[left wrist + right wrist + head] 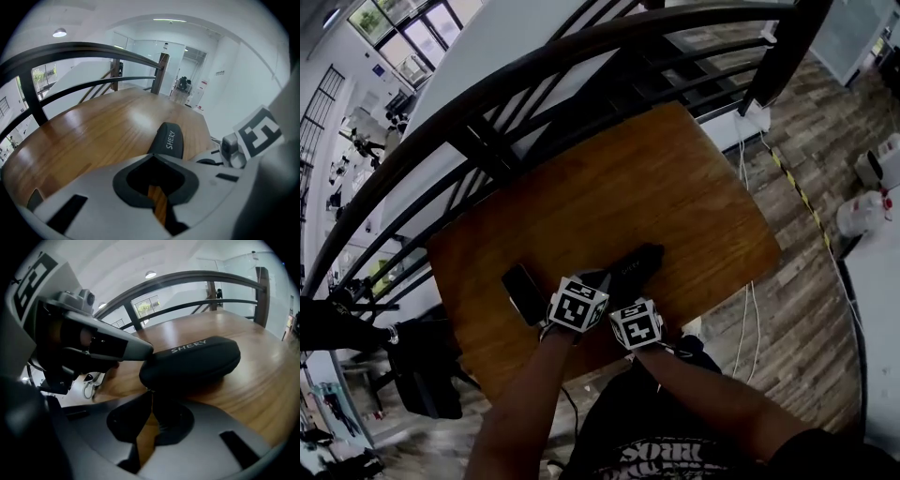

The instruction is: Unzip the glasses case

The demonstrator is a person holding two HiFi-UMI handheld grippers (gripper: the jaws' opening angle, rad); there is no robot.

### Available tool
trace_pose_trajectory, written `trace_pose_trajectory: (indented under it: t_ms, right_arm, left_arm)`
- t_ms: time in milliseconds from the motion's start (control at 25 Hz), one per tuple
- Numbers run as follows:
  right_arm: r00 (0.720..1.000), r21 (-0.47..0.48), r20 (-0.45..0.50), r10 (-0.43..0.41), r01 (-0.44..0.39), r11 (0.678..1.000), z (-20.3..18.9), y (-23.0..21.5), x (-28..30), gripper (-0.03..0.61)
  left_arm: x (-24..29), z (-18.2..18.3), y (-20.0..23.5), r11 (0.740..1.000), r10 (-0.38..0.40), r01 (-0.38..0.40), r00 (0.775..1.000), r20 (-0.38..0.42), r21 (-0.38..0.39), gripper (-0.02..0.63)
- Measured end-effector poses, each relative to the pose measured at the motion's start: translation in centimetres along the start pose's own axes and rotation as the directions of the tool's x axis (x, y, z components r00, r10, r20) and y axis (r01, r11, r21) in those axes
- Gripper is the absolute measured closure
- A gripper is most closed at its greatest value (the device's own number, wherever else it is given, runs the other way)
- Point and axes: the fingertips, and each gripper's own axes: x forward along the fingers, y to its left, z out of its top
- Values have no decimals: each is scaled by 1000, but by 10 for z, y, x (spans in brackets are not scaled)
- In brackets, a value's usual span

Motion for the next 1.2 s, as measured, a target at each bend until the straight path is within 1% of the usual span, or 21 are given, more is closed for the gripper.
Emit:
trace_pose_trajectory:
  t_ms: [80,160,320,440,600,720,800,960,1080,1120,1200]
  right_arm:
    - [1000,-13,21,22,-22,1000,5,2,2,575]
    - [999,-28,19,38,-37,999,8,3,-2,577]
    - [999,-72,13,45,-44,996,5,-2,-7,578]
    - [999,-112,15,46,-44,993,7,-8,-10,580]
    - [999,-210,18,34,-30,977,3,-5,-11,580]
    - [1000,-308,17,24,-18,951,5,-5,-15,580]
    - [1000,-342,10,15,-11,940,3,-4,-16,580]
    - [1000,-402,11,13,-8,915,2,-4,-18,580]
    - [1000,-433,7,12,-8,901,-3,-5,-16,580]
    - [1000,-432,5,11,-8,902,-4,-7,-16,580]
    - [1000,-425,0,15,-13,905,-4,-11,-16,580]
  left_arm:
    - [2,5,2,1000,6,-6,1000,7,-1,611]
    - [4,8,3,1000,10,-10,1000,3,3,611]
    - [0,9,2,1000,13,-13,1000,7,13,611]
    - [2,11,1,999,23,-23,1000,-7,28,611]
    - [4,4,2,998,35,-35,999,-6,43,611]
    - [4,4,0,998,37,-36,999,-13,47,611]
    - [2,6,-5,997,33,-31,999,-20,70,611]
    - [6,23,-20,988,16,-14,1000,-9,156,611]
    - [18,23,-31,973,7,6,998,-55,231,611]
    - [21,22,-33,971,1,16,998,-68,240,611]
    - [22,19,-35,974,-28,44,997,-77,223,611]
